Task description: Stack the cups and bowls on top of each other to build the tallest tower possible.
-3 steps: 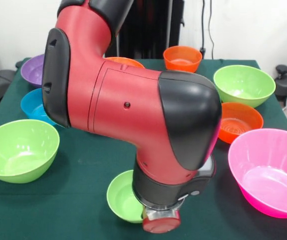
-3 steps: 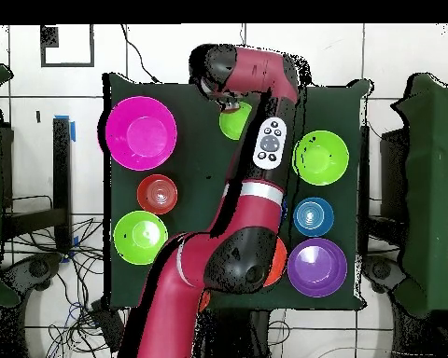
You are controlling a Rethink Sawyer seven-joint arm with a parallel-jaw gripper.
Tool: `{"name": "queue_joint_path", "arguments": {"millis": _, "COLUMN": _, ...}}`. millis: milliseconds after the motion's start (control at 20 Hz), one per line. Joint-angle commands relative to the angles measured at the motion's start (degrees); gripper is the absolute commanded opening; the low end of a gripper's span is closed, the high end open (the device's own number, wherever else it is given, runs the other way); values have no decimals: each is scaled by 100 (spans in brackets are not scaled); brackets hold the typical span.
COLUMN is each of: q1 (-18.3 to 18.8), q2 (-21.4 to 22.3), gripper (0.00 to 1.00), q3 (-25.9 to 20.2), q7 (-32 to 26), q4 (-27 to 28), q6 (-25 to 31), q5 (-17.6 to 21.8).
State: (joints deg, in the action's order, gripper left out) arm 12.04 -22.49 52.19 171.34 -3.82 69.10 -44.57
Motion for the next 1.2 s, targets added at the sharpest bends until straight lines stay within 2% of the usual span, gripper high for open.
{"name": "queue_joint_path", "arguments": {"millis": 50, "q1": -238, "q2": -744, "gripper": 100, "q3": 71, "q7": 815, "q4": -599, "q6": 211, "q5": -180}}
{"name": "queue_joint_path", "arguments": {"millis": 100, "q1": -268, "q2": -721, "gripper": 100, "q3": 23, "q7": 773, "q4": -658, "q6": 179, "q5": -147}}
{"name": "queue_joint_path", "arguments": {"millis": 150, "q1": -248, "q2": -722, "gripper": 100, "q3": 164, "q7": 573, "q4": -615, "q6": 342, "q5": -100}}
{"name": "queue_joint_path", "arguments": {"millis": 600, "q1": -404, "q2": -535, "gripper": 100, "q3": 21, "q7": 513, "q4": -859, "q6": 418, "q5": -60}}
{"name": "queue_joint_path", "arguments": {"millis": 900, "q1": -575, "q2": -191, "gripper": 100, "q3": -280, "q7": 407, "q4": -1240, "q6": 321, "q5": 71}}
{"name": "queue_joint_path", "arguments": {"millis": 1100, "q1": -666, "q2": 97, "gripper": 100, "q3": -399, "q7": 98, "q4": -1517, "q6": 402, "q5": 202}}
{"name": "queue_joint_path", "arguments": {"millis": 1200, "q1": -797, "q2": 368, "gripper": 100, "q3": -466, "q7": -143, "q4": -1864, "q6": 455, "q5": 393}}
